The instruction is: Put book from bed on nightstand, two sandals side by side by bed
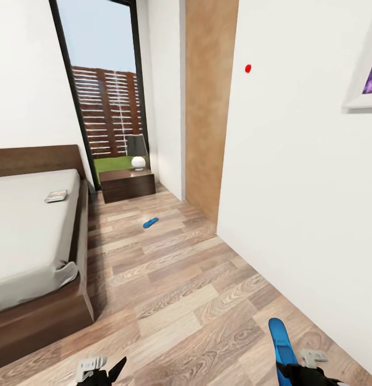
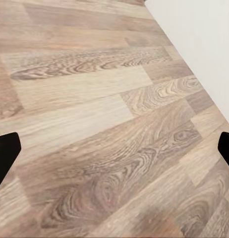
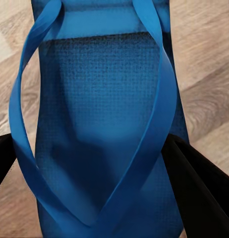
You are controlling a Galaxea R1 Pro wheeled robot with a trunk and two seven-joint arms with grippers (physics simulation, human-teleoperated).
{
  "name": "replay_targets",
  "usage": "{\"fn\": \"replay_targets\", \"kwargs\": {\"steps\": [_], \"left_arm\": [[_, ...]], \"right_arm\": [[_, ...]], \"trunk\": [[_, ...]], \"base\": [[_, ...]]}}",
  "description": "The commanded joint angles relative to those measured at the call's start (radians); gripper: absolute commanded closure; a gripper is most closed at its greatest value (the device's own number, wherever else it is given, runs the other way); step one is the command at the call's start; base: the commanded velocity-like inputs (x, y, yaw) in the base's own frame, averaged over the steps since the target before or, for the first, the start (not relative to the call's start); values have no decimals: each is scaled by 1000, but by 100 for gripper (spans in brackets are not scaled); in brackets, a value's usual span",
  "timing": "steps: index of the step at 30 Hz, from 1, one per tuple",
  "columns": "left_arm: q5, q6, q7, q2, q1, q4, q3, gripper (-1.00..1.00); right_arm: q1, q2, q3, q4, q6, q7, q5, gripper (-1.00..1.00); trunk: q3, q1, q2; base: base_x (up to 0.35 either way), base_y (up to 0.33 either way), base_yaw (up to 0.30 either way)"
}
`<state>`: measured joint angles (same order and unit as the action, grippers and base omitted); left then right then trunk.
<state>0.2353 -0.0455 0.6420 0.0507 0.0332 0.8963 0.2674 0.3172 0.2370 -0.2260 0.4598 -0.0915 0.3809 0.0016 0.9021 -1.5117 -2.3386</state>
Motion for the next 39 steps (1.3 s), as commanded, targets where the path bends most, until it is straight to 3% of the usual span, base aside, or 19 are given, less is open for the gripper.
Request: {"fn": "replay_targets", "kwargs": {"steps": [1,39], "left_arm": [[7,-5,5,0,1,0,1,-100],[8,-5,2,0,1,0,0,-100]], "right_arm": [[0,-1,-7,2,-8,6,0,100],[0,-2,-7,-1,24,7,3,100]], "trunk": [[1,0,0],[2,0,0]], "base": [[186,0,10],[292,-19,20]]}}
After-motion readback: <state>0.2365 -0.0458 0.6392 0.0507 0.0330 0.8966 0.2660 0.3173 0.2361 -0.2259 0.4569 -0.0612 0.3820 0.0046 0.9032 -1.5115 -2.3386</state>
